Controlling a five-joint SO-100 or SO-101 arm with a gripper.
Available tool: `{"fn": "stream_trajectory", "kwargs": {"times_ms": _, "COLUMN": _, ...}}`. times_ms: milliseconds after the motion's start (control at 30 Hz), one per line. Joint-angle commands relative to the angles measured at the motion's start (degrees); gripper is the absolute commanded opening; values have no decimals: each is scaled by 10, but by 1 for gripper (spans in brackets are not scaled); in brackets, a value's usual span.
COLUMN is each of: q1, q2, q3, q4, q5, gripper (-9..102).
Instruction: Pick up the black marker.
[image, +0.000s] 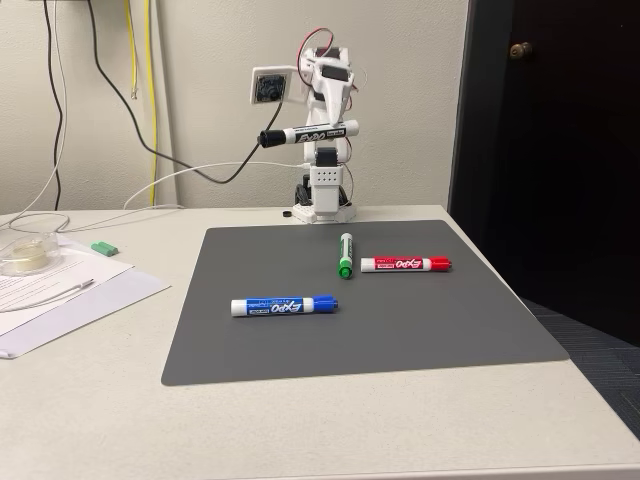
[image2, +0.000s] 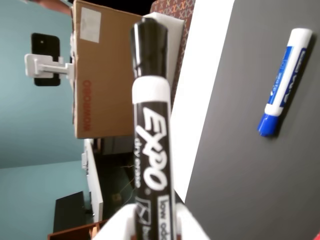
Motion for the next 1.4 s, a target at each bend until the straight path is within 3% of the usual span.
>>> {"fn": "stream_trajectory", "kwargs": {"times_ms": 0, "q1": -14, "q2": 54, "q3": 47, "q4": -38, "q5": 1, "gripper": 0}}
{"fn": "stream_trajectory", "kwargs": {"times_ms": 300, "q1": -25, "q2": 52, "q3": 54, "q4": -39, "q5": 9, "gripper": 0}}
{"fn": "stream_trajectory", "kwargs": {"times_ms": 500, "q1": -25, "q2": 64, "q3": 81, "q4": -64, "q5": 85, "gripper": 0}}
{"fn": "stream_trajectory", "kwargs": {"times_ms": 1367, "q1": -22, "q2": 66, "q3": 86, "q4": -61, "q5": 75, "gripper": 0}}
